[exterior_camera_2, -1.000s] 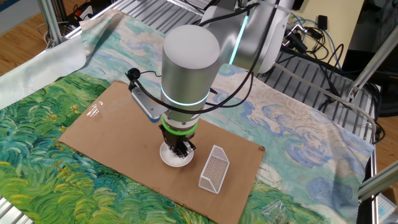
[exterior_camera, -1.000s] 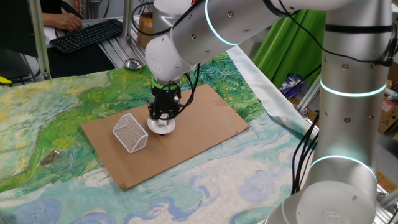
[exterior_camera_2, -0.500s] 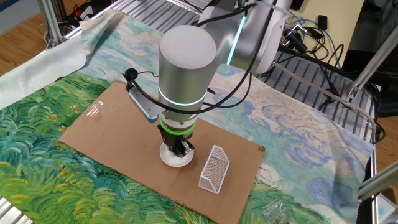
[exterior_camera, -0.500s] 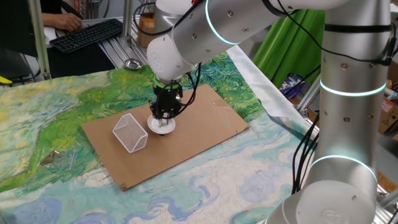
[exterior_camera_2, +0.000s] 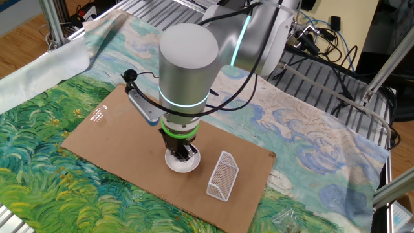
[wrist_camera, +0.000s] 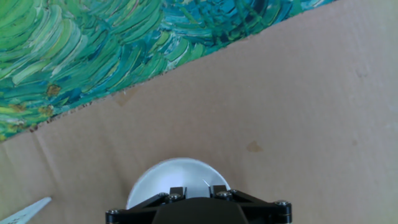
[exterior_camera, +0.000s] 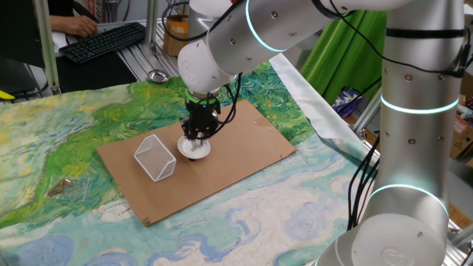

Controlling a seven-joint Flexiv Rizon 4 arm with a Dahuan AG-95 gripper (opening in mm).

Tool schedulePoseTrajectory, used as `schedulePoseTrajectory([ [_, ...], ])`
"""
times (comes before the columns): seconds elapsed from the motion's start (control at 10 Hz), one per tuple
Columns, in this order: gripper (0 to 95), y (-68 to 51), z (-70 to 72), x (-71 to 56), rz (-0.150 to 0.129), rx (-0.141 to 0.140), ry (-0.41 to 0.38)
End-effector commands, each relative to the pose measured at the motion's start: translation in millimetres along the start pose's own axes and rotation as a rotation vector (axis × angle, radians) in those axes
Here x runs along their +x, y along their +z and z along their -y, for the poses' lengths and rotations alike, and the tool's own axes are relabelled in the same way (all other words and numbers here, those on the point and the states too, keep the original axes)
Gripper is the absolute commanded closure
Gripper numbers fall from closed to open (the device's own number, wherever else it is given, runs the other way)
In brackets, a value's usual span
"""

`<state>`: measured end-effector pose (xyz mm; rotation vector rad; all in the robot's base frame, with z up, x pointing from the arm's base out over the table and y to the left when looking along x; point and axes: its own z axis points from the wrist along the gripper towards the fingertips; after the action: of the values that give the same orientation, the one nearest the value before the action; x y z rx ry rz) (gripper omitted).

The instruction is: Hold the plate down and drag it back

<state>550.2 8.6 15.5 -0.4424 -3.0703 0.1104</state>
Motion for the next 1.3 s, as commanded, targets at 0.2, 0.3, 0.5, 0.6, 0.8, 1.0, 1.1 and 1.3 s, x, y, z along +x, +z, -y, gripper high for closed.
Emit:
schedulePoseTrajectory([
  [0.2,76.0,-3.8,4.9,-0.2,0.003,0.014,-0.004],
  [0.3,76.0,-0.1,10.4,-3.5,0.015,0.023,-0.018],
  [0.5,76.0,2.2,16.7,-7.4,0.023,0.020,-0.029],
  [0.6,76.0,-3.4,19.2,-6.8,0.018,0.017,-0.031],
  [0.8,76.0,-5.5,21.5,-7.1,0.020,0.027,-0.035],
  [1.0,76.0,-4.6,24.3,-8.7,0.025,0.034,-0.043],
  [1.1,76.0,-5.1,24.6,-8.6,0.026,0.035,-0.042],
  [1.3,76.0,-5.9,25.6,-8.8,0.027,0.037,-0.043],
])
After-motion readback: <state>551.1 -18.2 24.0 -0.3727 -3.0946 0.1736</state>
